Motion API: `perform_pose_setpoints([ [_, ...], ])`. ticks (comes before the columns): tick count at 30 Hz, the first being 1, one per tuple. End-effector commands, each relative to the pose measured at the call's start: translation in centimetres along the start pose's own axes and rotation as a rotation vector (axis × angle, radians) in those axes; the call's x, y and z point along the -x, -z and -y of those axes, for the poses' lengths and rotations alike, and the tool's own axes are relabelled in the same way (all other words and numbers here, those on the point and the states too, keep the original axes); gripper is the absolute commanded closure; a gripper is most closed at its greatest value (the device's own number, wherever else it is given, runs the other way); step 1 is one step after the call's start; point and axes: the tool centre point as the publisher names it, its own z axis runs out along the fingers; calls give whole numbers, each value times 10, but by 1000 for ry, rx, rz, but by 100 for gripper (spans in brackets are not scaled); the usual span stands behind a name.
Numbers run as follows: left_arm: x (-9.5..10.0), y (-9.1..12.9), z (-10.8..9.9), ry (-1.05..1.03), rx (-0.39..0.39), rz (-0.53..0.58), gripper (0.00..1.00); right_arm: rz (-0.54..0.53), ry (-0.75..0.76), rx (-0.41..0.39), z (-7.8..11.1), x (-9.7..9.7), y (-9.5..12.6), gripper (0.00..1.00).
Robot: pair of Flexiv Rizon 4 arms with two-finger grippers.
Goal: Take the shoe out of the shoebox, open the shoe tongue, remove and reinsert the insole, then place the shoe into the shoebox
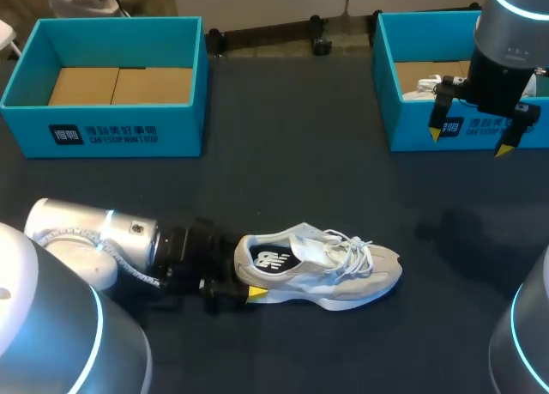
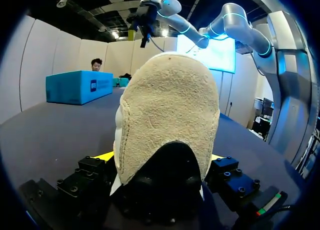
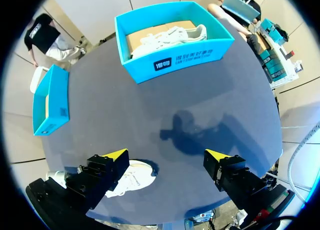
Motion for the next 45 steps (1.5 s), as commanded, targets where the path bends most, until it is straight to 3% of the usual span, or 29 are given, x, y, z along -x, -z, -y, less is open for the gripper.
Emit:
perform_pose_setpoints([
  [1, 0, -7, -2, 0, -8, -10, 0, -1, 0, 0, 0, 0, -1, 0],
  [21, -1, -13, 1, 7, -37, -10, 0, -1, 0, 0, 0, 0, -1, 0],
  [22, 0, -13, 1, 7, -37, -11, 59, -1, 0, 0, 0, 0, -1, 0],
  [23, 0, -13, 0, 7, -36, -13, 100, -1, 0, 0, 0, 0, -1, 0],
  [42, -4, -9, -3, -4, -24, -31, 100, -1, 0, 0, 0, 0, -1, 0],
  [45, -4, -9, -3, -4, -24, -31, 100, 30, 5, -1, 4, -13, 5, 0],
])
